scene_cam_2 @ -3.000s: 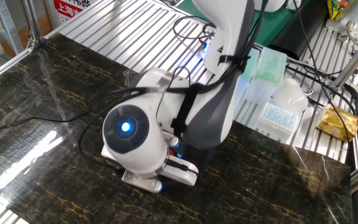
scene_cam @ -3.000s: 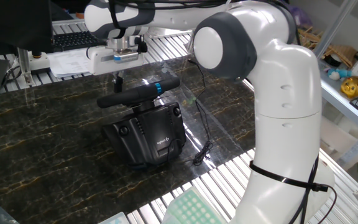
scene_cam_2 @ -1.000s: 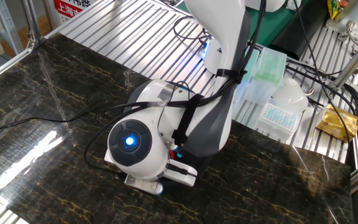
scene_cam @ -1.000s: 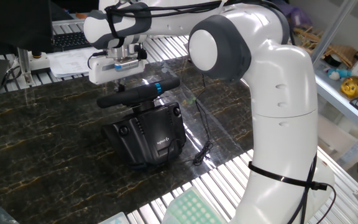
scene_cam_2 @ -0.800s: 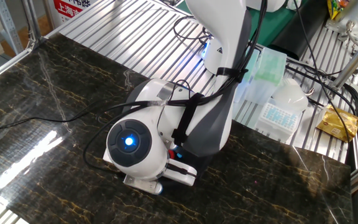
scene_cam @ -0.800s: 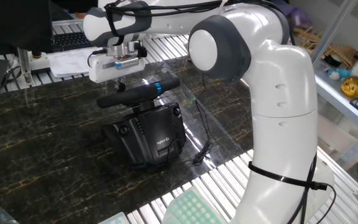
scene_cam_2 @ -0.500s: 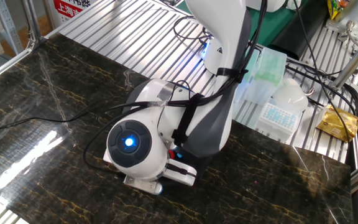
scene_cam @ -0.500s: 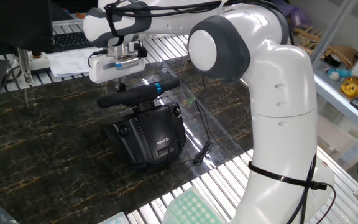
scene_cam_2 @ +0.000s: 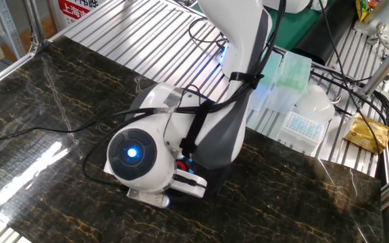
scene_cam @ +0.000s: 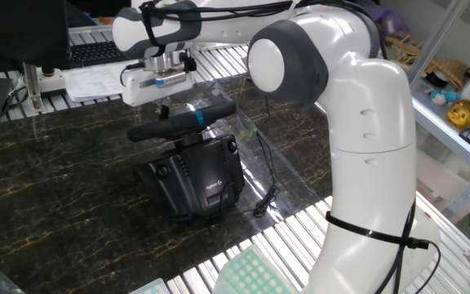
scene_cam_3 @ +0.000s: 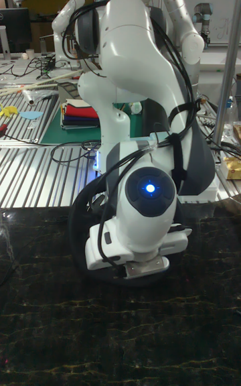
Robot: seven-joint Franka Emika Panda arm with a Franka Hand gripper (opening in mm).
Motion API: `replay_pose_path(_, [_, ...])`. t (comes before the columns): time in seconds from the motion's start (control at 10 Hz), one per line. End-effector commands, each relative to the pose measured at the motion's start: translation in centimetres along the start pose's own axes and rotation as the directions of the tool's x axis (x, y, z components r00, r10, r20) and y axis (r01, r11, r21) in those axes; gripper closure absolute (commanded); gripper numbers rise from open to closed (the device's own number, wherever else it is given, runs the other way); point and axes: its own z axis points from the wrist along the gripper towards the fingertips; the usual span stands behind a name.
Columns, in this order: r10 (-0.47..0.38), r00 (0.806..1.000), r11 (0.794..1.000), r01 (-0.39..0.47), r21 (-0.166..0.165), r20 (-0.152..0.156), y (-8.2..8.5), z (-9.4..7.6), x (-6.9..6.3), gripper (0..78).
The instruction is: Rotate the steering wheel 90 degrees clockwise
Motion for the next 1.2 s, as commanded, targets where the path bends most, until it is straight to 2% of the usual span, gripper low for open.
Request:
replay_pose_path(0.1, [0.0, 1.0, 1.0, 0.0, 0.002, 0.002, -0.9, -0.5, 0.4, 77.6])
replay_pose_path(0.4, [0.011, 1.0, 1.0, -0.011, 0.018, -0.006, -1.3, -0.8, 1.1, 77.6])
replay_pose_path(0.7, [0.012, 1.0, 1.0, -0.012, 0.004, -0.002, -1.6, -0.4, 1.3, 77.6])
replay_pose_path(0.8, [0.022, 1.0, 0.999, -0.022, -0.046, 0.009, -1.4, -0.4, 1.4, 77.6])
replay_pose_path(1.2, [0.035, 0.999, 0.993, -0.033, -0.113, 0.023, 0.3, -0.6, 1.3, 77.6])
